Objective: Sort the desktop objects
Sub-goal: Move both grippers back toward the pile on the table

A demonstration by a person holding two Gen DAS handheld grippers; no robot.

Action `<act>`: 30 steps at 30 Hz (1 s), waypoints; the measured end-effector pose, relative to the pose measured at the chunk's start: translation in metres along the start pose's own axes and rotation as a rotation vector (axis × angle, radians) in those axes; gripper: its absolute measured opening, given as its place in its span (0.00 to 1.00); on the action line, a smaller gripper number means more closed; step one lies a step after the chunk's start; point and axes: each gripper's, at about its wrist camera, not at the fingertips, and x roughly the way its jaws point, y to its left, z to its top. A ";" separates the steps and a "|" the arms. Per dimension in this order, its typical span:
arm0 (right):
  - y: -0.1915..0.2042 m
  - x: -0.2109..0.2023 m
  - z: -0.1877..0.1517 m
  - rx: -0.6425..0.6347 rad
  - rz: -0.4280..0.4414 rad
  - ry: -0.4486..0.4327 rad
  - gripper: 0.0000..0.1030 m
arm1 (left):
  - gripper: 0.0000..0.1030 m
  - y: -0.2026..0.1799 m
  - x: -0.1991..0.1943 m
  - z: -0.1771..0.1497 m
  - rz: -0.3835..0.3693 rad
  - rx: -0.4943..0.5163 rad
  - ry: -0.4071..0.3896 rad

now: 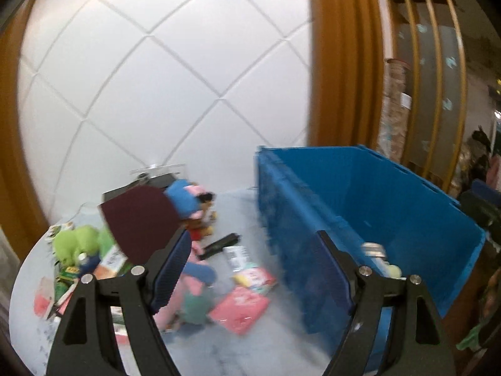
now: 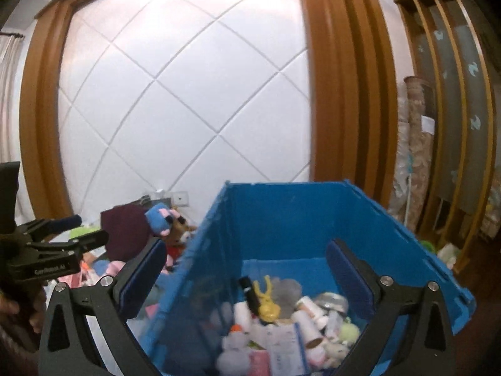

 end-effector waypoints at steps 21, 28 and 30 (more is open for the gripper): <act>0.221 0.108 -0.046 0.001 -0.026 0.258 1.00 | 0.77 0.401 0.014 -0.139 0.390 -0.250 0.351; 0.226 0.169 -0.090 0.026 -0.079 0.438 1.00 | 0.77 0.539 0.061 -0.183 0.517 -0.362 0.507; 0.228 0.189 -0.102 0.024 -0.106 0.495 1.00 | 0.77 0.573 0.077 -0.189 0.563 -0.378 0.537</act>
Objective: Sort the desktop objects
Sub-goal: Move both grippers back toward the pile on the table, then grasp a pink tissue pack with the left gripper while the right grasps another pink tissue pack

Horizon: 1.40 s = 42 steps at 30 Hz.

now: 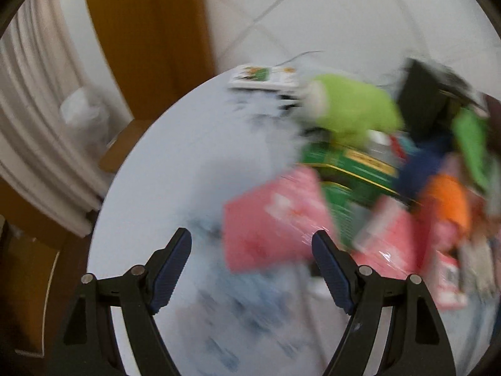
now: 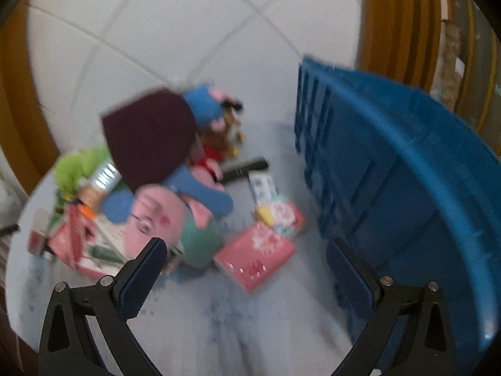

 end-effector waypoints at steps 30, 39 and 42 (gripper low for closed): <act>0.021 0.099 -0.020 0.031 -0.004 0.249 1.00 | 0.77 0.027 0.019 -0.039 -0.077 0.161 0.176; 0.002 0.082 -0.026 0.073 -0.014 0.217 1.00 | 0.77 -0.026 0.038 -0.048 -0.182 0.387 0.238; -0.005 0.078 -0.031 0.098 -0.012 0.224 1.00 | 0.77 -0.028 0.013 -0.057 -0.236 0.494 0.221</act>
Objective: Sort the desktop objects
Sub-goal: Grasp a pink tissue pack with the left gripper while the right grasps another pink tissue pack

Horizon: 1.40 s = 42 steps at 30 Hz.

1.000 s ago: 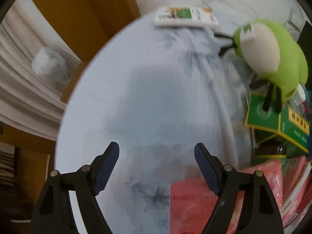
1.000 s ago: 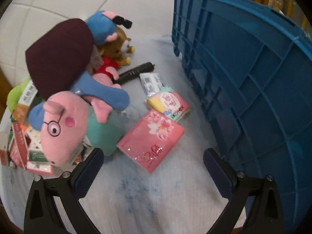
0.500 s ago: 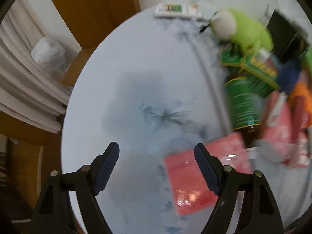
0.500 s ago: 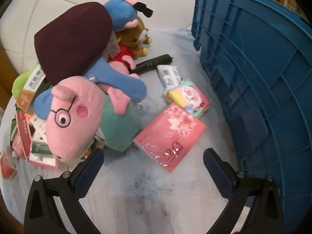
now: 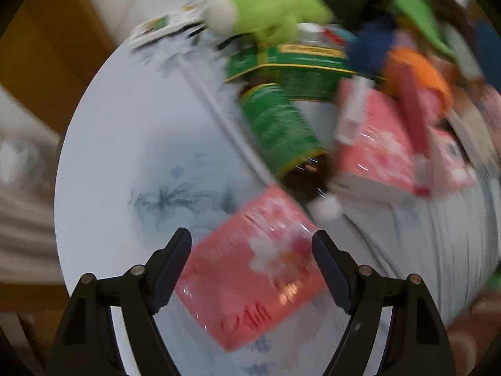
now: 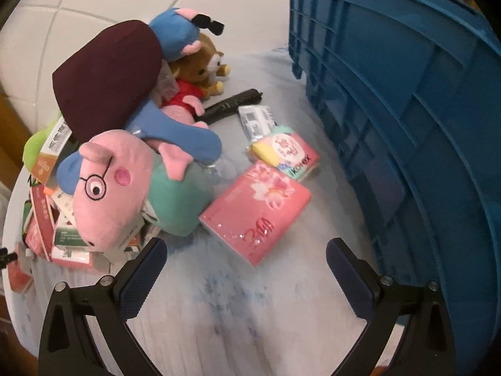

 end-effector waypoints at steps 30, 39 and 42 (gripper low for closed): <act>-0.020 0.083 0.033 0.078 -0.105 0.202 1.00 | 0.96 0.035 0.039 0.012 0.074 -0.364 0.135; -0.031 0.159 0.057 0.248 -0.113 0.333 1.00 | 0.96 0.054 0.038 0.016 0.063 -0.425 0.120; -0.028 0.153 0.048 0.213 -0.080 0.337 1.00 | 0.96 0.056 0.035 0.015 0.068 -0.434 0.106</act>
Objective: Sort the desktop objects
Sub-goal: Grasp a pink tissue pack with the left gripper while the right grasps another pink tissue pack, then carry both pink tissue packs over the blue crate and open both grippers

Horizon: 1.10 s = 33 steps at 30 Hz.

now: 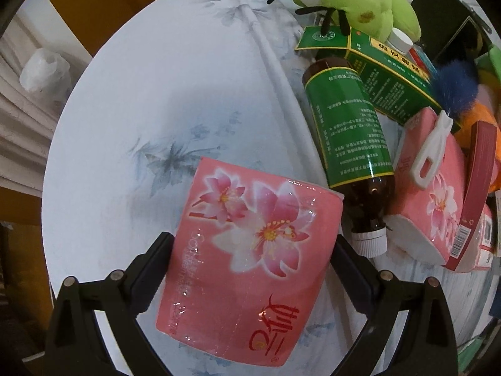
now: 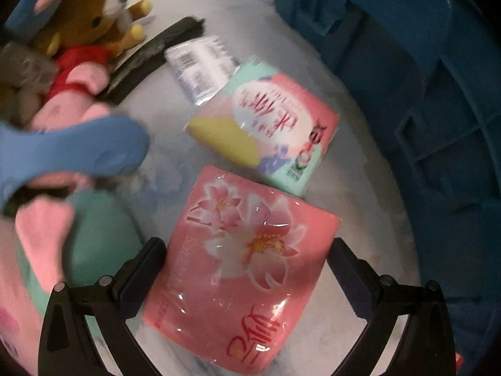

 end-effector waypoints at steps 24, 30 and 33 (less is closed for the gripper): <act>0.014 -0.195 -0.122 -0.260 0.132 -0.431 0.90 | 0.94 -0.107 -0.162 -0.096 -0.065 0.114 -0.474; -0.006 -0.275 -0.154 -0.301 0.165 -0.628 0.90 | 0.94 -0.184 -0.224 -0.117 -0.180 0.238 -0.607; -0.029 -0.311 -0.167 -0.299 0.172 -0.707 0.90 | 0.94 -0.236 -0.247 -0.127 -0.242 0.322 -0.655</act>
